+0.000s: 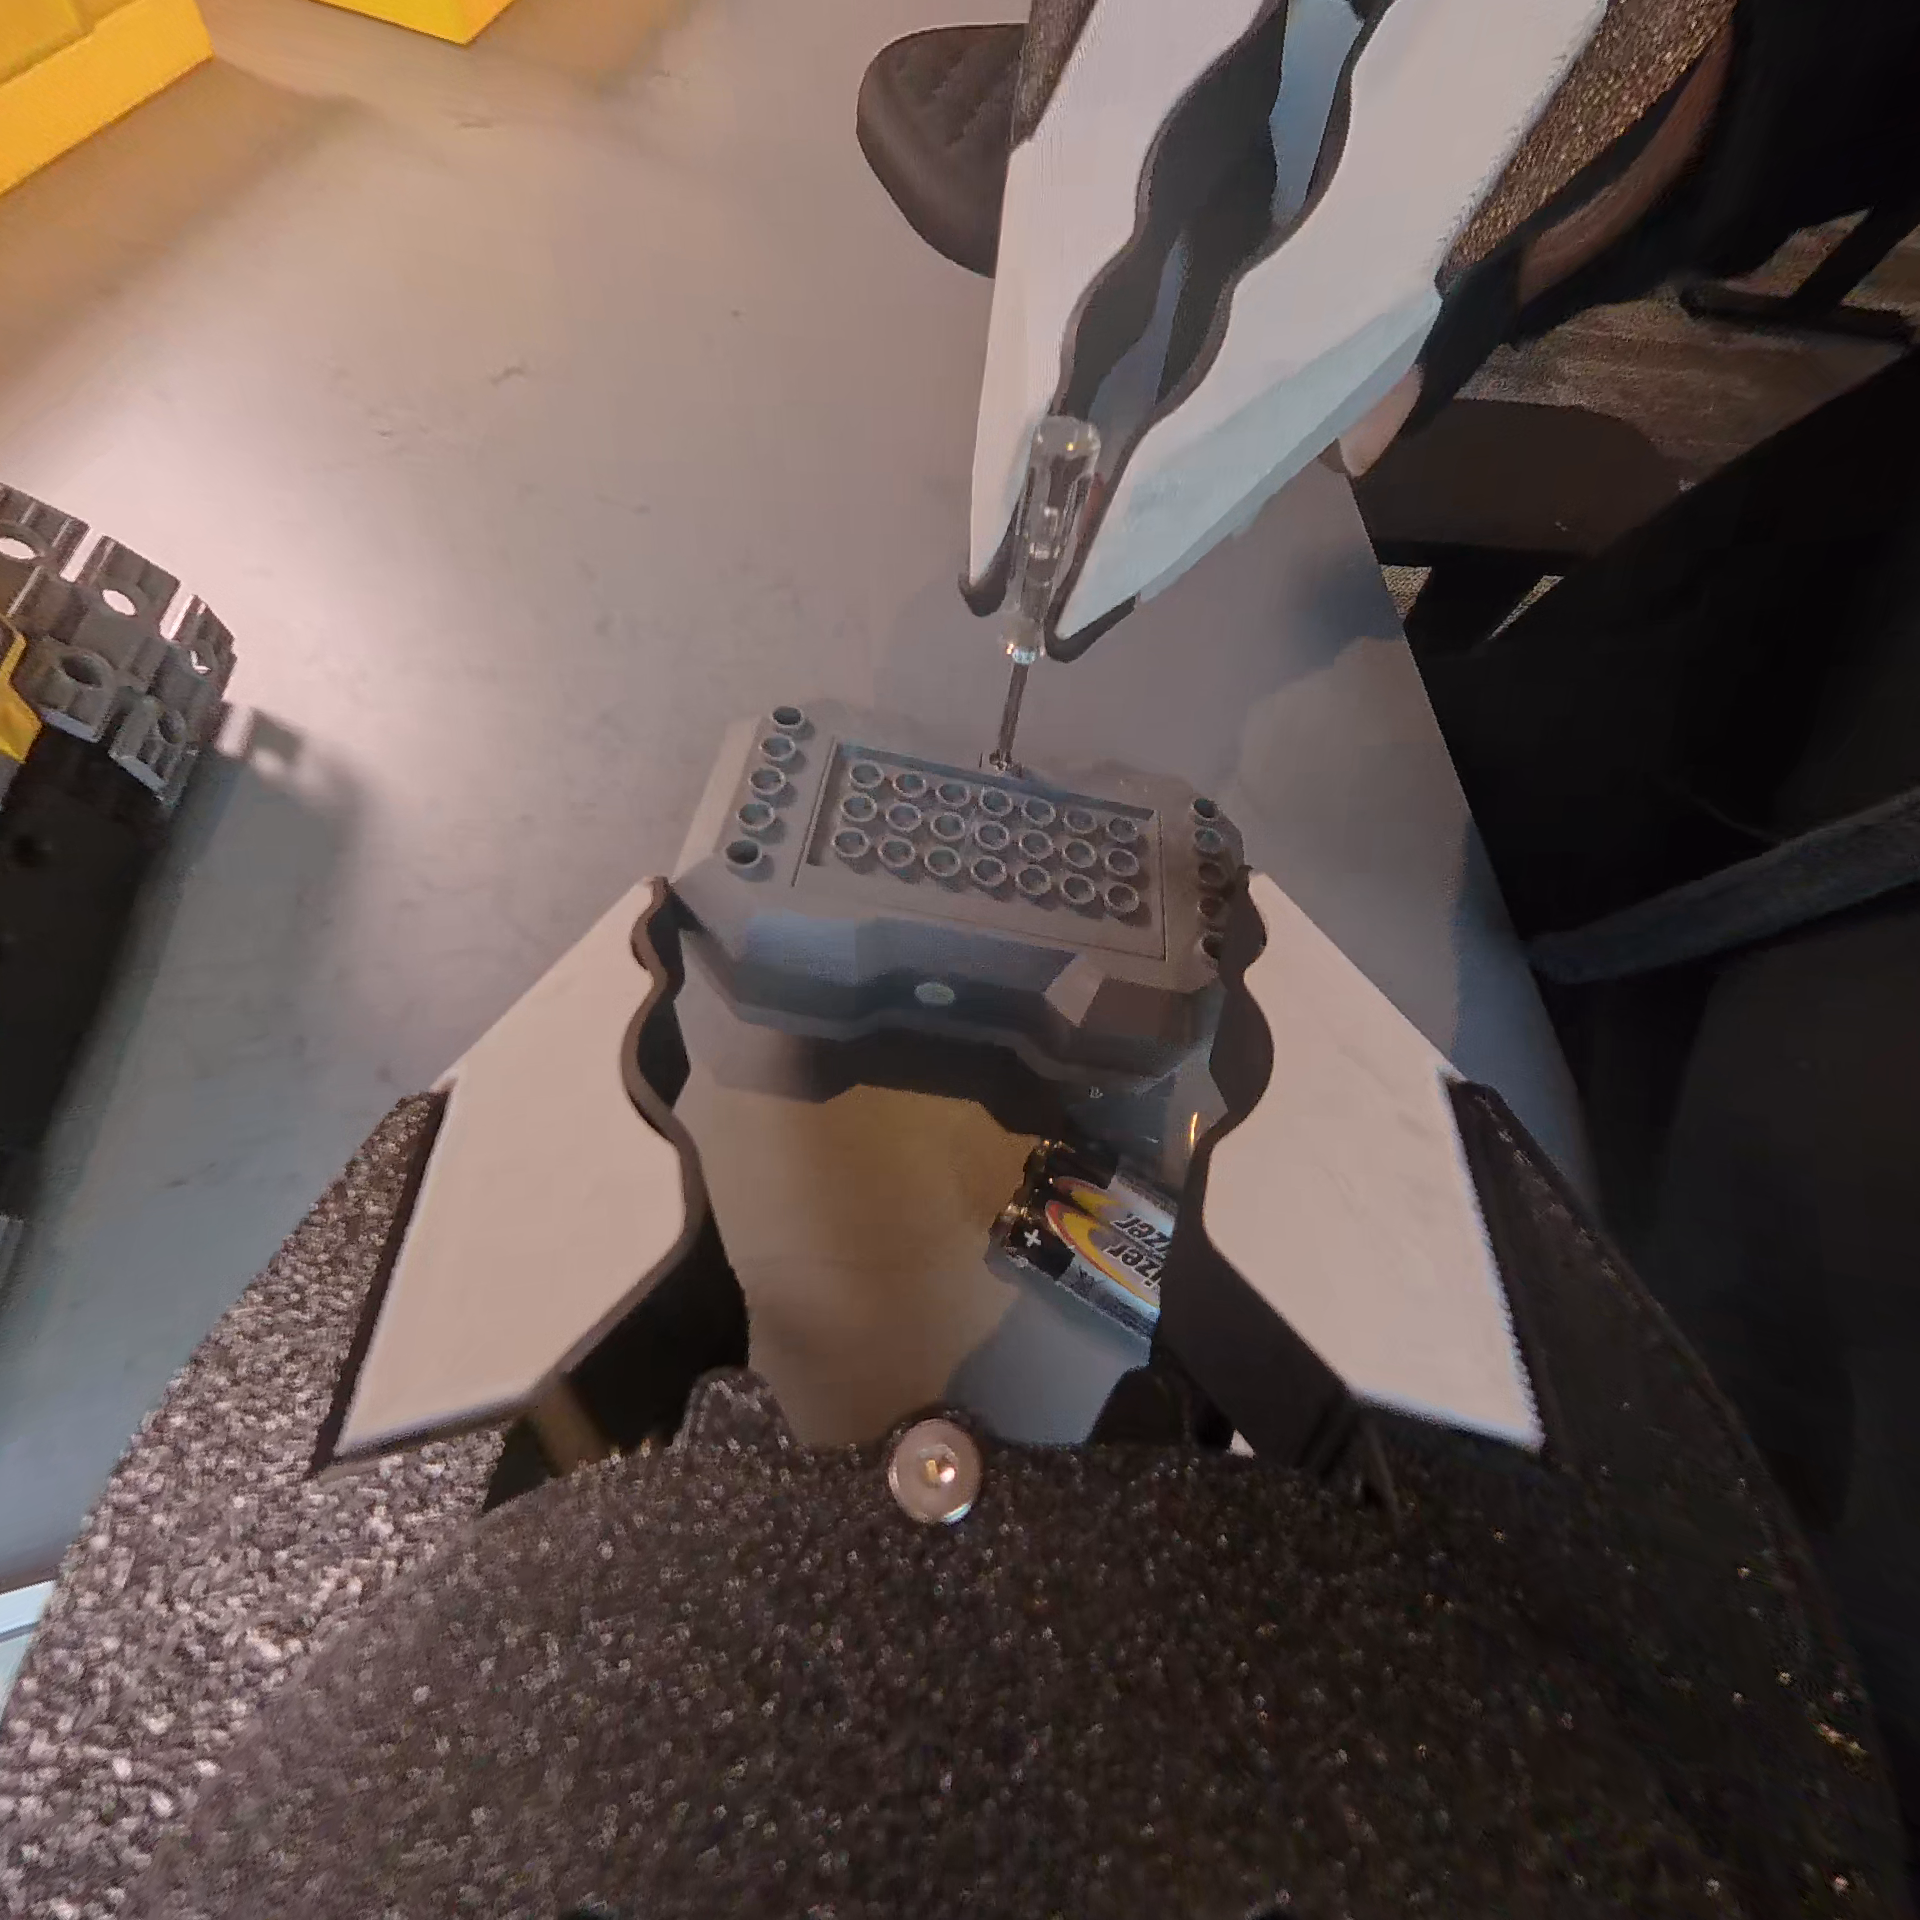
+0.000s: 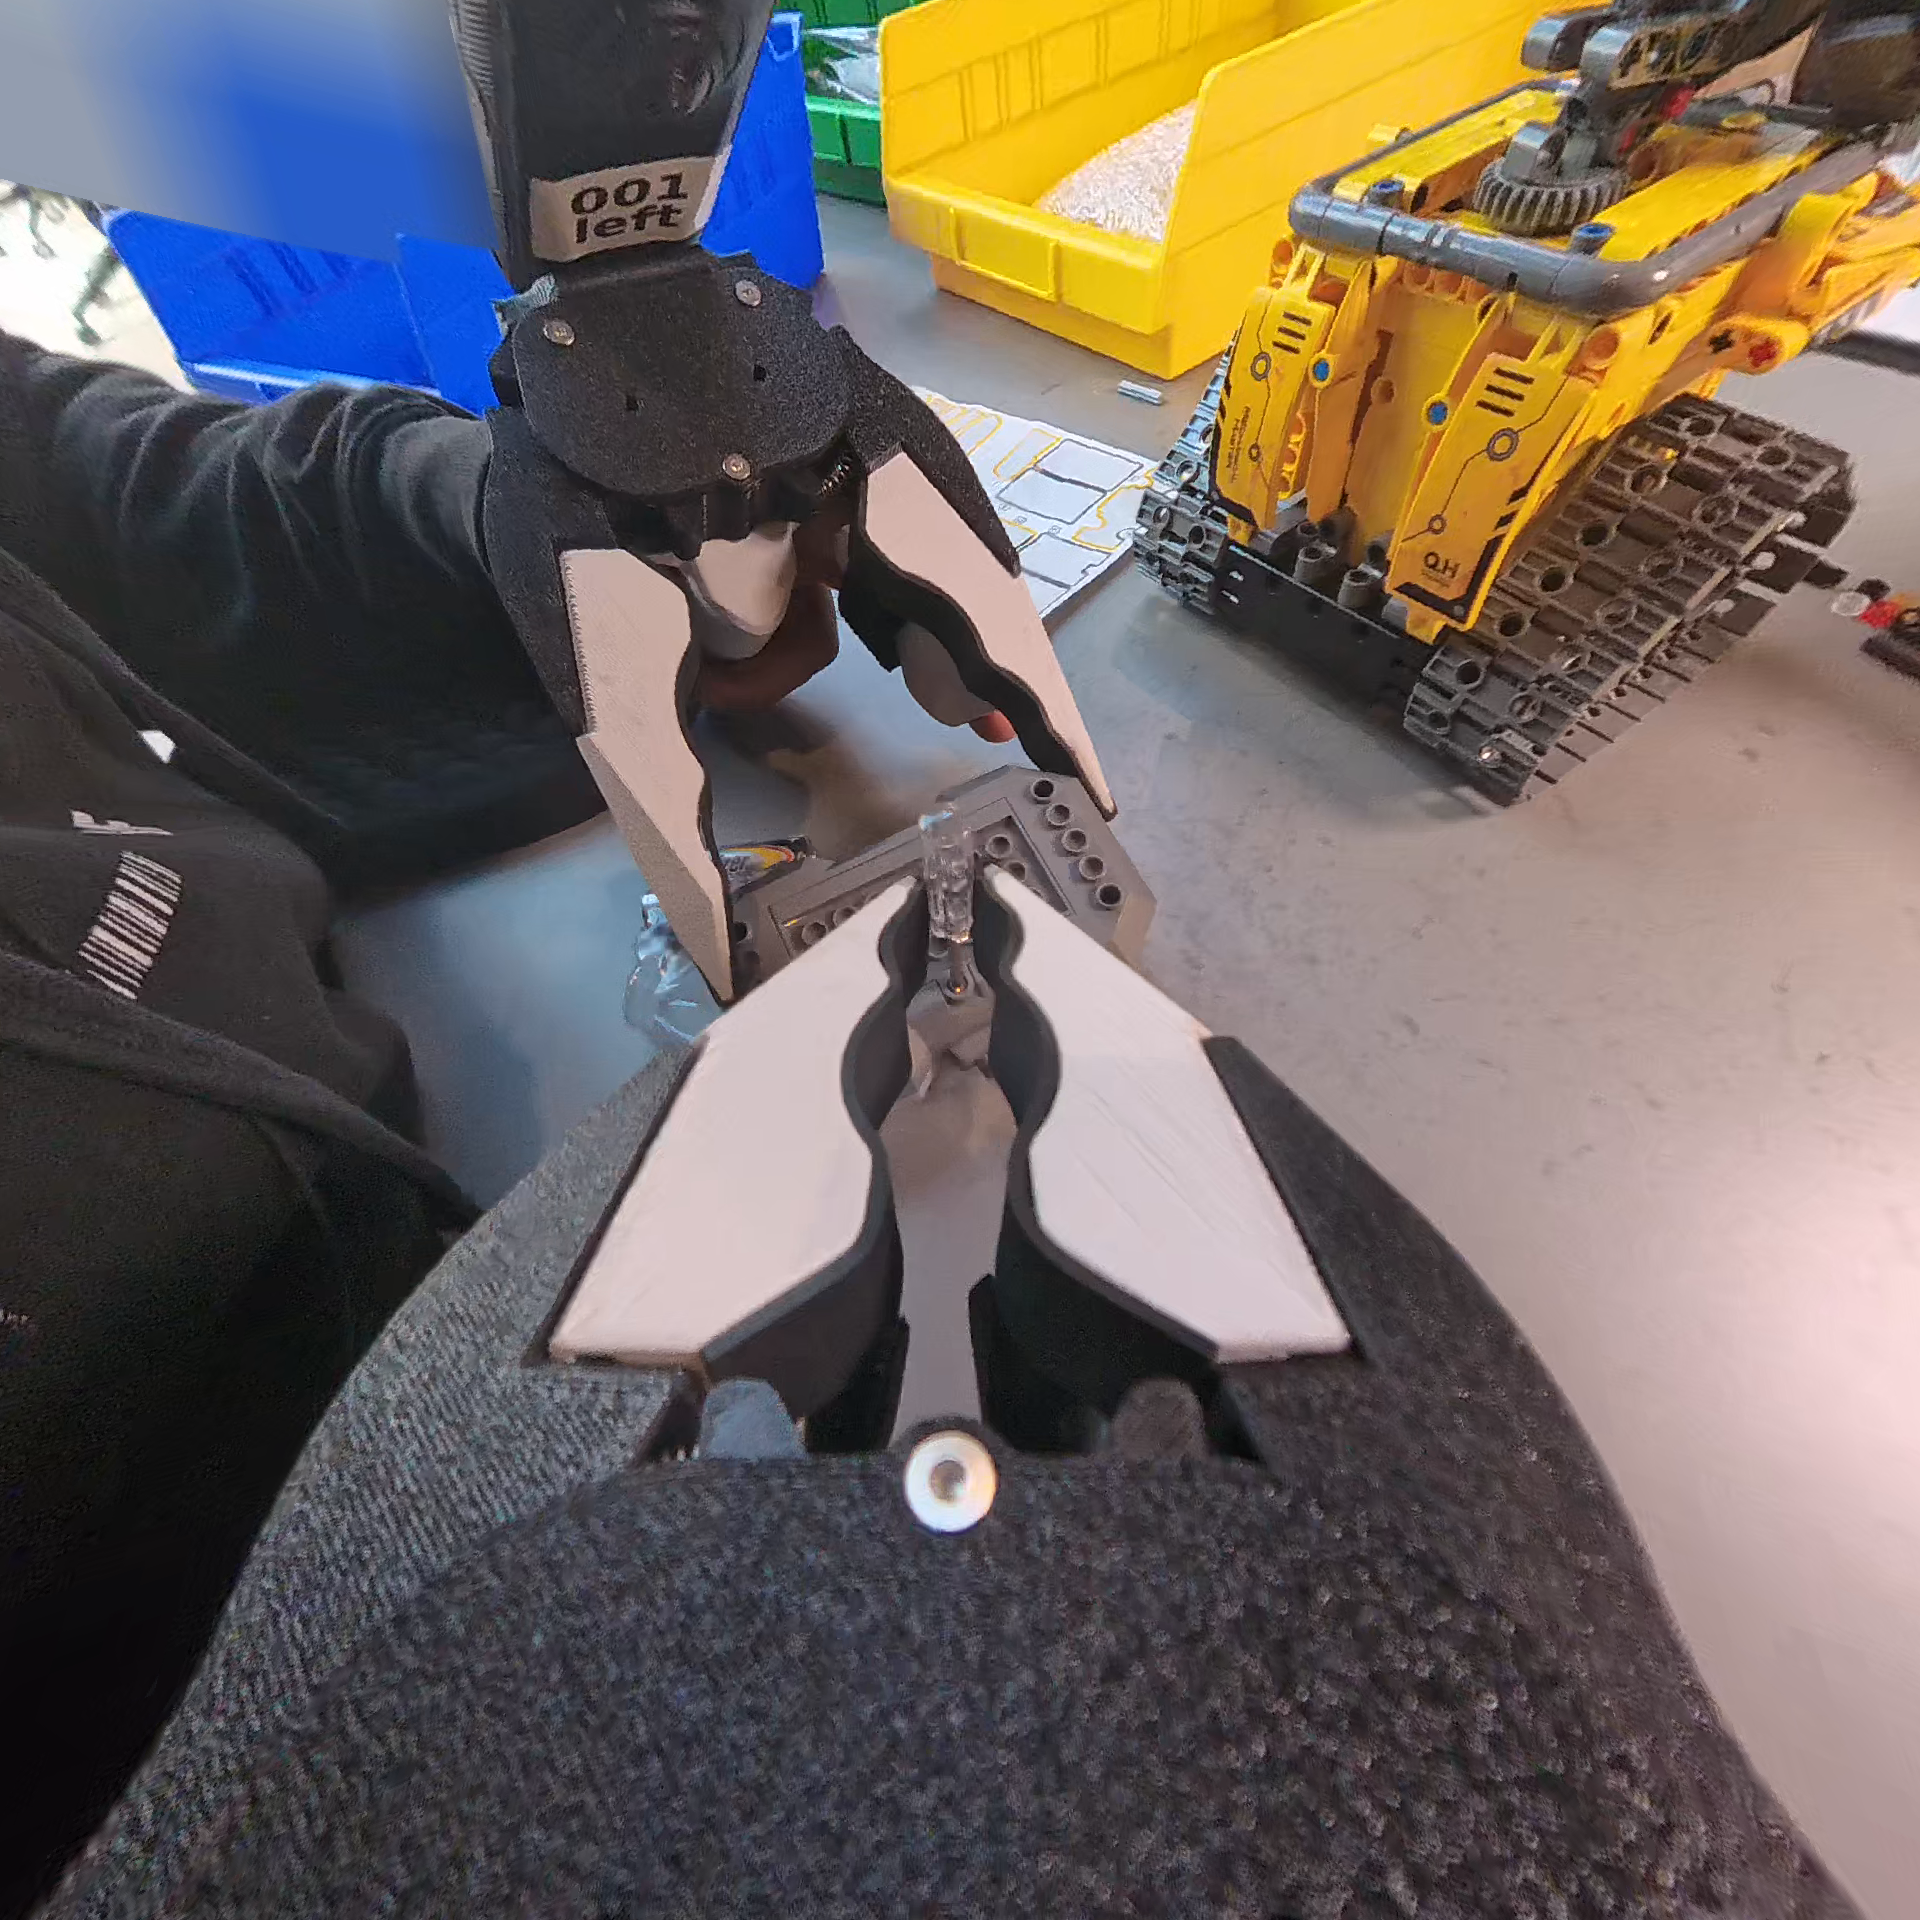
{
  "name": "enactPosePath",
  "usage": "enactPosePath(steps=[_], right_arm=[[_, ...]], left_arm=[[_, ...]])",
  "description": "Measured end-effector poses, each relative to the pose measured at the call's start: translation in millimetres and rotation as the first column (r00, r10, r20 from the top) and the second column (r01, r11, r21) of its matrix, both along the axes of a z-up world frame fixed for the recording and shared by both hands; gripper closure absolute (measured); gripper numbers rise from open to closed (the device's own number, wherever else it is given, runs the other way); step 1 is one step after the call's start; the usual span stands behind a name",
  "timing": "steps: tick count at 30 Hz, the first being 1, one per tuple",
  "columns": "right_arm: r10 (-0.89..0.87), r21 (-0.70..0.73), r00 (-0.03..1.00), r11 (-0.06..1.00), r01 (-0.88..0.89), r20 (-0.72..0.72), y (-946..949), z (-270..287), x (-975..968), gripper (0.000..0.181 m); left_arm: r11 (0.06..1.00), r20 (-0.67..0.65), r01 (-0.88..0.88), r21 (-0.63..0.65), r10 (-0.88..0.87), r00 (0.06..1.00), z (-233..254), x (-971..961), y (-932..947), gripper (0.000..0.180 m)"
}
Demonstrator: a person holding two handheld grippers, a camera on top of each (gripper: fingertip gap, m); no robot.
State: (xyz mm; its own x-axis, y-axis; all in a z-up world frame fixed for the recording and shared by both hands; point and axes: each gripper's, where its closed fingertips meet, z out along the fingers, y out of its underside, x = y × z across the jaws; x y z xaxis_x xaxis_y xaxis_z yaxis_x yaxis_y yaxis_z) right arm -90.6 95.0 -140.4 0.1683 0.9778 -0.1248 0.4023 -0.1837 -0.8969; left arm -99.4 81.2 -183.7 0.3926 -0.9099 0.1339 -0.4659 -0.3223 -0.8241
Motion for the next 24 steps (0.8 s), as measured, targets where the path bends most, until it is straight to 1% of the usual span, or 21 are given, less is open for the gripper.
enactPosePath(steps=[3,4,6,7,8,11,13,15,17,18,19,21,24], right_arm=[[0.118,0.084,0.993,0.989,-0.118,0.012,-4.8,10.4,2.7,0.173],[0.163,0.11,0.986,0.981,-0.16,-0.022,-6.5,20.4,2.5,0.173],[0.248,0.092,0.961,0.967,-0.238,-0.119,-8.9,45.6,5.2,0.173],[0.229,0.113,0.965,0.97,-0.215,-0.129,1.8,52.2,7.5,0.173],[0.199,0.147,0.974,0.972,-0.182,-0.108,15.5,53.6,12.2,0.173],[0.123,0.183,0.992,0.975,-0.124,0.015,57.7,44.3,32.0,0.173],[0.047,0.311,0.984,0.945,-0.1,0.173,95.1,27.0,49.9,0.173],[-0.04,0.428,0.926,0.894,-0.135,0.376,130.6,0.1,70.5,0.172],[-0.102,0.479,0.842,0.855,-0.198,0.53,153.2,-23.9,86.5,0.172],[-0.133,0.503,0.803,0.834,-0.227,0.581,161.8,-31.7,92.5,0.172],[-0.144,0.516,0.774,0.816,-0.259,0.616,165.8,-37.5,95.4,0.172],[-0.13,0.489,0.73,0.817,-0.304,0.671,166.5,-49.2,99.0,0.172],[-0.111,0.47,0.718,0.821,-0.323,0.688,165.9,-57.3,100.9,0.17]], left_arm=[[1.0,-0.012,0.0,0.001,0.0,1.0,-1.6,0.4,0.0,0.078],[1.0,-0.008,-0.002,-0.01,0.002,1.0,-1.8,0.9,-0.1,0.079],[1.0,-0.002,-0.003,-0.029,0.003,1.0,-2.1,0.4,0.0,0.079],[1.0,-0.002,-0.005,-0.031,0.005,1.0,-2.2,0.4,0.2,0.079],[0.999,0.0,-0.008,-0.036,0.008,1.0,-2.2,0.6,0.5,0.079],[0.997,0.01,-0.015,-0.071,0.015,1.0,-2.9,0.5,0.4,0.079],[0.997,0.011,-0.015,-0.075,0.016,1.0,-2.9,0.6,0.7,0.078],[0.996,0.017,-0.018,-0.085,0.02,1.0,-2.7,0.5,1.6,0.078],[0.996,0.021,-0.035,-0.083,0.037,0.999,-1.7,-0.6,4.0,0.079],[0.996,0.021,-0.041,-0.081,0.043,0.999,-1.6,-1.0,4.3,0.079],[0.996,0.021,-0.048,-0.077,0.05,0.999,-1.4,-1.5,4.4,0.079],[0.996,0.019,-0.066,-0.067,0.068,0.998,-0.7,-2.5,4.5,0.08],[0.995,0.005,-0.09,-0.047,0.09,0.996,0.4,-4.3,3.5,0.082]])
